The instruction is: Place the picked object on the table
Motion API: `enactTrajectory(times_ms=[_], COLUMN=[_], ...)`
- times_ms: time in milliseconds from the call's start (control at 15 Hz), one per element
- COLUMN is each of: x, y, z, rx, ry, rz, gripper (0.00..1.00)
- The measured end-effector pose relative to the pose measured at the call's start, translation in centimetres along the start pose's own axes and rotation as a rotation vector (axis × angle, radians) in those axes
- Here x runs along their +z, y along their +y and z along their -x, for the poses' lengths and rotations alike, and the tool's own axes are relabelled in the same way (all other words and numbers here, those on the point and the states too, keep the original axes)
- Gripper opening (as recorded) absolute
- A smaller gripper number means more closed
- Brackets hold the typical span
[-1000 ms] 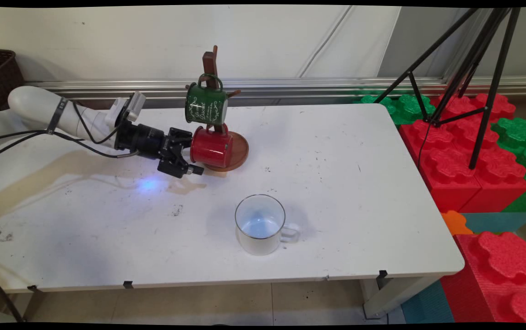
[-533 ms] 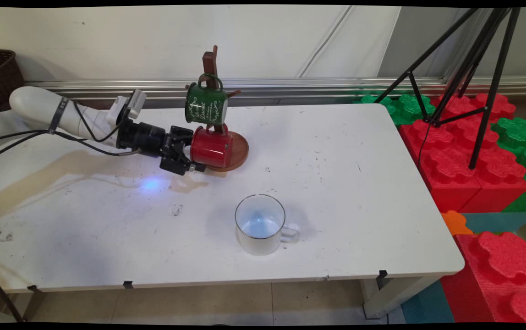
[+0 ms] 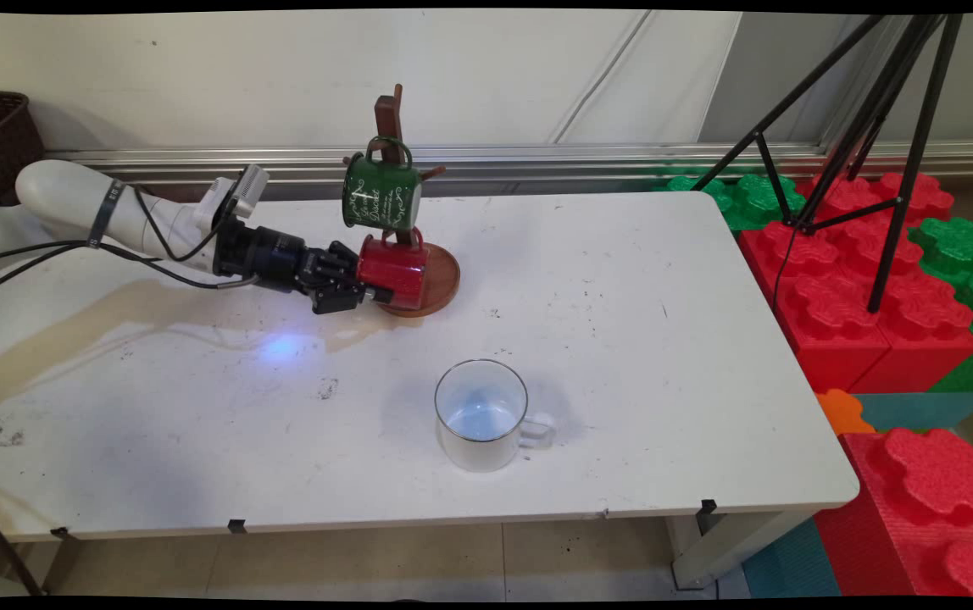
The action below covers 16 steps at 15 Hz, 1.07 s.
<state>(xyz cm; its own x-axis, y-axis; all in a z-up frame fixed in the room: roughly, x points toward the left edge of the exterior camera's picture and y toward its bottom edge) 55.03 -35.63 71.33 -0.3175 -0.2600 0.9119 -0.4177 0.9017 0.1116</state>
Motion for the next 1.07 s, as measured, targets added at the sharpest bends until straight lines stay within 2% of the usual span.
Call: enactTrajectory(times_ms=[400,1067], x=[-0.2,-1.0], y=[0.5,1.0], z=[-0.4,-1.2], rx=[-0.005,-0.001], ry=[0.013,0.026], rz=[0.033,0.064], gripper=[0.00,0.00])
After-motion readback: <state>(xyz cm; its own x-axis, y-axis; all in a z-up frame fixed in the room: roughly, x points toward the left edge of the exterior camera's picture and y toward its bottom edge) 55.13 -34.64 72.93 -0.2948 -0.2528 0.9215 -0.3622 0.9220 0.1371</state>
